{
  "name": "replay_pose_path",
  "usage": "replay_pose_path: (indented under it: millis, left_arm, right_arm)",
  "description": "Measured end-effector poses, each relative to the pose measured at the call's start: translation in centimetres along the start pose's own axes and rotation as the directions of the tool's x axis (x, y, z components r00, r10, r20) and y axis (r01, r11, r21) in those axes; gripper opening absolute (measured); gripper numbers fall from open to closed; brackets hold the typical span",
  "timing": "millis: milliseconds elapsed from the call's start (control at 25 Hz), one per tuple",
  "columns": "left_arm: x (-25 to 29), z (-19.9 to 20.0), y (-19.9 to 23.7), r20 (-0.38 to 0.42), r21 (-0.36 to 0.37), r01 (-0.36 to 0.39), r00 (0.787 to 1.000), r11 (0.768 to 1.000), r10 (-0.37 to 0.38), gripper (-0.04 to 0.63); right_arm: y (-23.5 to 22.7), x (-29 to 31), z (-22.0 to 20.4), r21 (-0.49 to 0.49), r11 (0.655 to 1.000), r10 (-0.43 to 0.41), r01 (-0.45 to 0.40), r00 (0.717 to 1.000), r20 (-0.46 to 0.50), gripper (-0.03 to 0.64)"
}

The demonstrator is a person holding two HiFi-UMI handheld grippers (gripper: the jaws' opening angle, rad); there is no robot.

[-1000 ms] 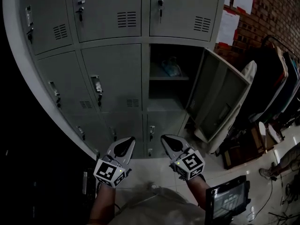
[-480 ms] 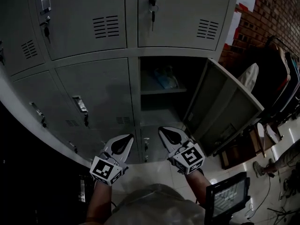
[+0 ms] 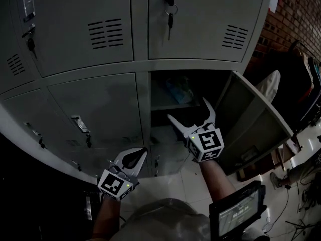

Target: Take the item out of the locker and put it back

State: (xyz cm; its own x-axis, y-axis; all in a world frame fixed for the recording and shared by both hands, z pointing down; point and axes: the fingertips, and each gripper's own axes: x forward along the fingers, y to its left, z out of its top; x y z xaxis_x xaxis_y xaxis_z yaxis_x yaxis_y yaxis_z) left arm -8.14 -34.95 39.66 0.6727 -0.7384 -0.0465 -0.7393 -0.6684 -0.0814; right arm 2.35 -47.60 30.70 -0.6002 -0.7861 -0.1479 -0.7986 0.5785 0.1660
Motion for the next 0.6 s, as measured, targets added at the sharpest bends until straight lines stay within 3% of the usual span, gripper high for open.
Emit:
replay_pose_path:
  millis: [160,200,320,440,600]
  left_arm:
    - [0.7,-0.5,1.0,-0.016,-0.003,0.012,1.000,1.000,-0.012,0.005]
    - [0.9,-0.7,1.3,-0.017,-0.003,0.012,1.000,1.000,-0.012,0.005]
    - [1.1,-0.9,1.8,-0.023,0.000,0.019,1.000,1.000,-0.019,0.005]
    - [0.9,-1.0,2.2,-0.028,0.003,0.018,0.999,1.000,-0.018,0.005]
    - [0.2,-1.2,2.6,-0.034,-0.003,0.010,0.999,1.000,-0.010,0.005]
  right_arm:
    - [-2.8,2.4,-0.9,-0.005,0.999,-0.031,0.031,0.999,-0.028,0.493]
    - [-3.4,2.8,-1.1,-0.005,0.999,-0.039,0.039,0.999,-0.035,0.453]
    - [-4.8,3.6,-2.3,0.001,0.998,-0.070,0.070,0.994,-0.087,0.228]
    - [-5.3,4.2,-3.5,-0.020,0.997,-0.083,0.081,0.984,-0.155,0.051]
    - [-5.0,4.2,-3.8,-0.047,0.996,-0.085,0.078,0.978,-0.188,0.005]
